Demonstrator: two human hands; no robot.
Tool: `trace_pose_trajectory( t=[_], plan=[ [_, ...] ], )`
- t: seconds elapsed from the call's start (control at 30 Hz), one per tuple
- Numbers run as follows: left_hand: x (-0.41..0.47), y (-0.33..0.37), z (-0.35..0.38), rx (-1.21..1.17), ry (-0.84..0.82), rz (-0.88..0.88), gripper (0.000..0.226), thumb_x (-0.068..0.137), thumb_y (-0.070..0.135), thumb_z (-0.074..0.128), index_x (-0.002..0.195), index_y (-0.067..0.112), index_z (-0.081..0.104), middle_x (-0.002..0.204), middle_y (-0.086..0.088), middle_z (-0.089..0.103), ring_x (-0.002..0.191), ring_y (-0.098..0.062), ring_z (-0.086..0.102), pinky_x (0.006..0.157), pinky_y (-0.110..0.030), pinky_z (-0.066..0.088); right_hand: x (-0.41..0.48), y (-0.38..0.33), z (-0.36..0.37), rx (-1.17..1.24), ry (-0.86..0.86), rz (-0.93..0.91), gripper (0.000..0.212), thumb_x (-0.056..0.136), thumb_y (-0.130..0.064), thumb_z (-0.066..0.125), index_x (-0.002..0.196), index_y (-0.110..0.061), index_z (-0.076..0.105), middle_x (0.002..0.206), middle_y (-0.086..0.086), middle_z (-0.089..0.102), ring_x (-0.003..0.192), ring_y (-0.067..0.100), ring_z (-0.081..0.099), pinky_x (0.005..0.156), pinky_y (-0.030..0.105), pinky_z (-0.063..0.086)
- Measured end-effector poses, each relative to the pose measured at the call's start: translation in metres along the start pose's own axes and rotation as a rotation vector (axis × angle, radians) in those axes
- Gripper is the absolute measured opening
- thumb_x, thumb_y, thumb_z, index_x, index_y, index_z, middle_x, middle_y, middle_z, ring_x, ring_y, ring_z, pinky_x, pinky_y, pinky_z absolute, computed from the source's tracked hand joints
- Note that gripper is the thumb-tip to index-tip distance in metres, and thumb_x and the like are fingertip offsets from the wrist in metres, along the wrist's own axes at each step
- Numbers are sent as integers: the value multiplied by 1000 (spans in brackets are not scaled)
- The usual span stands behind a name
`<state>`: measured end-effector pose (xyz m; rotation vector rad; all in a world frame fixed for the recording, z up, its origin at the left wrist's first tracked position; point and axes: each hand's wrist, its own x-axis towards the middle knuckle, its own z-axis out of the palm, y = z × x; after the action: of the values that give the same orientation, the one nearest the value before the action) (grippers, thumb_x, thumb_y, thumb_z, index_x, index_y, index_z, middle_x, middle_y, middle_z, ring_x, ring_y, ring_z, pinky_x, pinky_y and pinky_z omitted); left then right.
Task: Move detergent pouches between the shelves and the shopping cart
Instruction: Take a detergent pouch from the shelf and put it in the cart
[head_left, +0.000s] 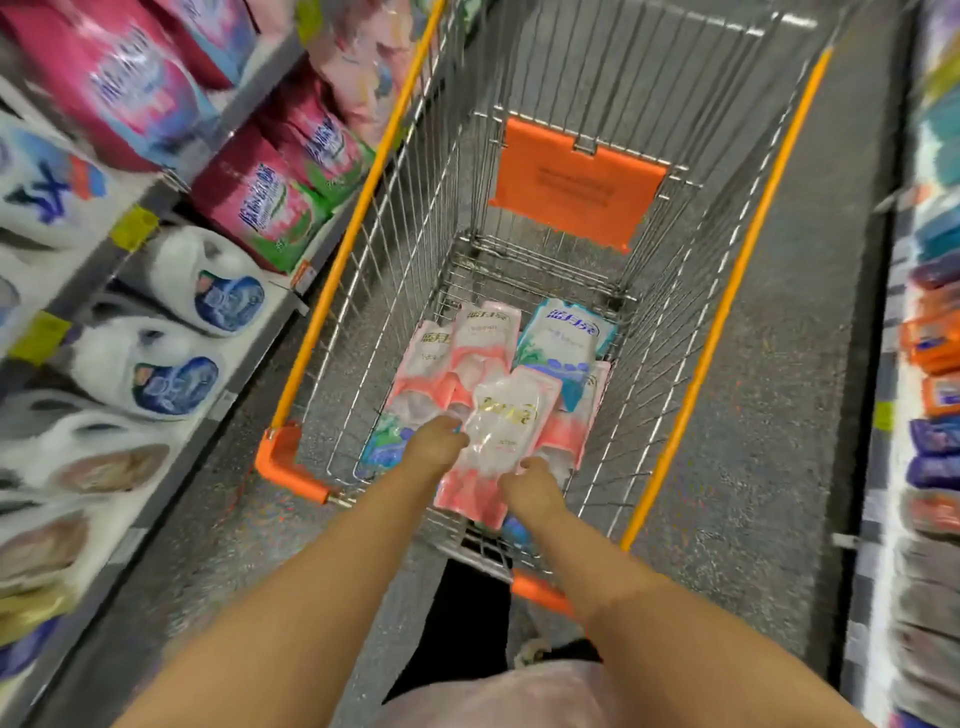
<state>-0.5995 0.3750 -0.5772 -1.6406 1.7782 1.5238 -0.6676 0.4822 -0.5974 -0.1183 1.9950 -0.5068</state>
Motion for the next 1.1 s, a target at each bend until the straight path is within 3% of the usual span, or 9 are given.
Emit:
trace_pose_trajectory(
  t=[0.1,0.27,0.33,0.43,0.53,0.63,0.77,0.87,1.1],
  plan=[
    [-49,0,0,-193,104,104,34,88,6,52,121,5,59,123,-19,59,91,-16,53,57,-12,42,-33,-3,-2,37,30,-132,42,91,-16,52,131,-7,45,127,16,57,112,29,56,85,26,42],
    [-151,-14,2,-476,277,275,30,77,12,62,106,11,66,104,-11,63,100,-23,60,72,-28,46,-110,-2,0,112,94,-420,30,91,-15,51,120,-10,58,124,10,61,114,27,55,76,26,36],
    [-192,-23,2,-611,336,332,28,71,17,63,99,16,64,85,-7,62,81,-19,62,60,-22,44,-145,1,4,170,107,-514,29,91,-14,50,117,-9,60,121,10,63,112,26,56,81,26,38],
    [-244,-44,-13,-676,411,411,29,85,4,55,114,9,60,77,-2,58,56,0,55,51,-16,37,-197,-1,15,297,137,-632,26,86,-11,52,109,-11,65,111,13,67,100,25,60,89,35,44],
    [-291,-65,-43,-698,540,486,30,87,13,54,116,14,60,88,-6,64,69,-10,60,53,-24,38,-249,-14,26,383,145,-760,21,86,-11,53,102,-16,65,98,7,68,93,24,60,81,32,47],
    [-333,-83,-80,-762,632,575,20,90,13,54,110,17,59,82,4,62,72,-10,59,52,-16,44,-300,-35,40,430,122,-889,16,86,-11,53,95,-20,62,89,2,64,83,19,58,69,25,43],
    [-379,-113,-135,-732,771,697,15,90,15,56,102,23,59,93,5,65,90,-14,62,66,-19,44,-358,-67,82,458,113,-1067,18,85,-14,55,78,-30,57,89,0,65,92,24,63,84,38,48],
    [-405,-148,-185,-715,818,745,14,92,15,53,103,22,58,101,0,66,88,-7,63,64,-13,44,-402,-90,129,509,35,-1153,21,89,-14,54,77,-31,56,88,0,64,92,21,63,82,35,47],
    [-462,-223,-308,-657,987,861,18,91,8,49,95,22,59,88,6,67,82,-3,62,56,-2,43,-488,-147,238,499,-121,-1339,16,91,-16,54,82,-28,58,85,-4,64,86,16,61,79,32,48]
  ],
)
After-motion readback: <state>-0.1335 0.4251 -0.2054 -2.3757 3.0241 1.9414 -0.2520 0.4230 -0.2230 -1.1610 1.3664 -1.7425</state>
